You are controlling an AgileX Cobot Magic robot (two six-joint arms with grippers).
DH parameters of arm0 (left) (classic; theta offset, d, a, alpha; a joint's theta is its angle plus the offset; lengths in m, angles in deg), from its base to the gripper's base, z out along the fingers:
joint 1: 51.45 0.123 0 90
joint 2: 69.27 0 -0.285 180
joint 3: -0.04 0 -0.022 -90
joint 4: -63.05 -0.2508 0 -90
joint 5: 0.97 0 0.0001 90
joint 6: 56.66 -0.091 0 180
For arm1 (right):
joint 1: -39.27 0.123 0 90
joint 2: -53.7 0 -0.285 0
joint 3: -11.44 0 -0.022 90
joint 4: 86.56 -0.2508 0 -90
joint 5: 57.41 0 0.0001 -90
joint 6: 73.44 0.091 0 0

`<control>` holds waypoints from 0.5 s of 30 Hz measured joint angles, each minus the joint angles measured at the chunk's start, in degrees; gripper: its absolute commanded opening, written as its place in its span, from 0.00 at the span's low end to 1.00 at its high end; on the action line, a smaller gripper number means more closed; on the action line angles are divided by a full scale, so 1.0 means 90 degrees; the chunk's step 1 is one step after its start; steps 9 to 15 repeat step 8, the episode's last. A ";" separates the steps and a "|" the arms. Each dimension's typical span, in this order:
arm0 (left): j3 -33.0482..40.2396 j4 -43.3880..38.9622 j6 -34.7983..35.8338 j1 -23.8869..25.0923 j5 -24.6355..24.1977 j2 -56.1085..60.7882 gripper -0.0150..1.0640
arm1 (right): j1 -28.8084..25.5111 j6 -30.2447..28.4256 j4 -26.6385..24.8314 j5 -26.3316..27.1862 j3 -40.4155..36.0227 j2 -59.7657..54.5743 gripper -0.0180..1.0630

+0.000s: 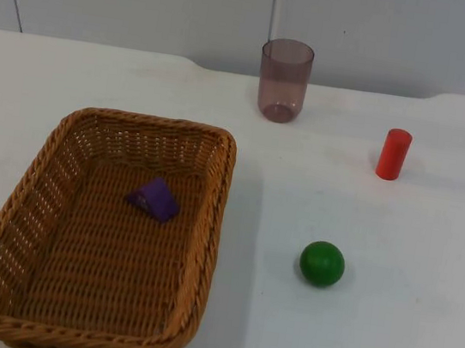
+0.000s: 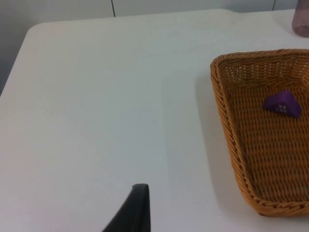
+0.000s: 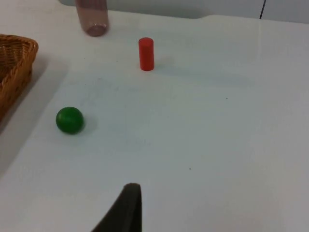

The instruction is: Pick up the basket with the left hand and place the triangular block into the basket with the right hand.

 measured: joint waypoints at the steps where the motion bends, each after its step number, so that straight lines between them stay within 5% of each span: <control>1: 0.0000 0.0000 0.0000 0.0000 0.0000 0.0000 0.99 | 0.0000 0.0000 0.0000 0.0000 0.0000 0.0000 0.99; 15: 0.0000 0.0000 0.0000 0.0236 0.0000 0.0000 0.99 | 0.0000 0.0000 0.0000 0.0000 0.0000 0.0000 0.99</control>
